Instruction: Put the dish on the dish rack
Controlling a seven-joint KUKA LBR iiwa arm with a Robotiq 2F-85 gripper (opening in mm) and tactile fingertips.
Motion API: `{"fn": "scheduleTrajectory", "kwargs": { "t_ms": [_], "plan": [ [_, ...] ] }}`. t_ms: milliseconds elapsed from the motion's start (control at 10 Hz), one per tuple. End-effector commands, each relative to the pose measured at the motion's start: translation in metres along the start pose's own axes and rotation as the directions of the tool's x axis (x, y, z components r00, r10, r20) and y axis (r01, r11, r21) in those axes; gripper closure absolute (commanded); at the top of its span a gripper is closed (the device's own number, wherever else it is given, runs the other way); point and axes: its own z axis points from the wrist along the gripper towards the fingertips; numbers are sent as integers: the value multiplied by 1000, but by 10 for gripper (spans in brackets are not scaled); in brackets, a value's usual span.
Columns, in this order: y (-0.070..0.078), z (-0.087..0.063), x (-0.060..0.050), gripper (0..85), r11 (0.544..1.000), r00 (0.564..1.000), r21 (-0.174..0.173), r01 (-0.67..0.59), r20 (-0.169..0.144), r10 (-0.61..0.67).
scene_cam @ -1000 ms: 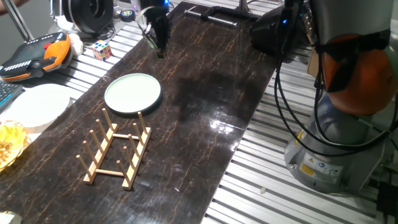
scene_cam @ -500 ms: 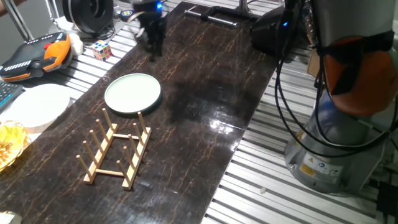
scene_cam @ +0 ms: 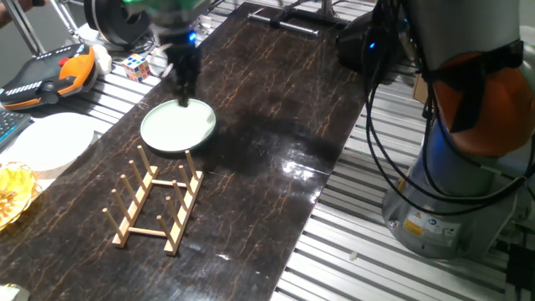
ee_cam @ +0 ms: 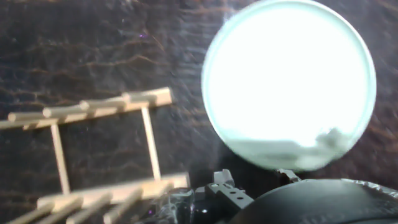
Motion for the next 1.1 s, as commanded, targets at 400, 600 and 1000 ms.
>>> {"fn": "scheduleTrajectory", "kwargs": {
  "t_ms": [400, 600, 1000],
  "plan": [
    [5, 26, -22, 457, 1000, 999, -3, 29, 31, -29],
    [5, 26, -22, 563, 1000, 1000, -9, 6, 17, -6],
    [5, 26, -22, 617, 1000, 1000, 20, 6, -17, -5]
  ]
}}
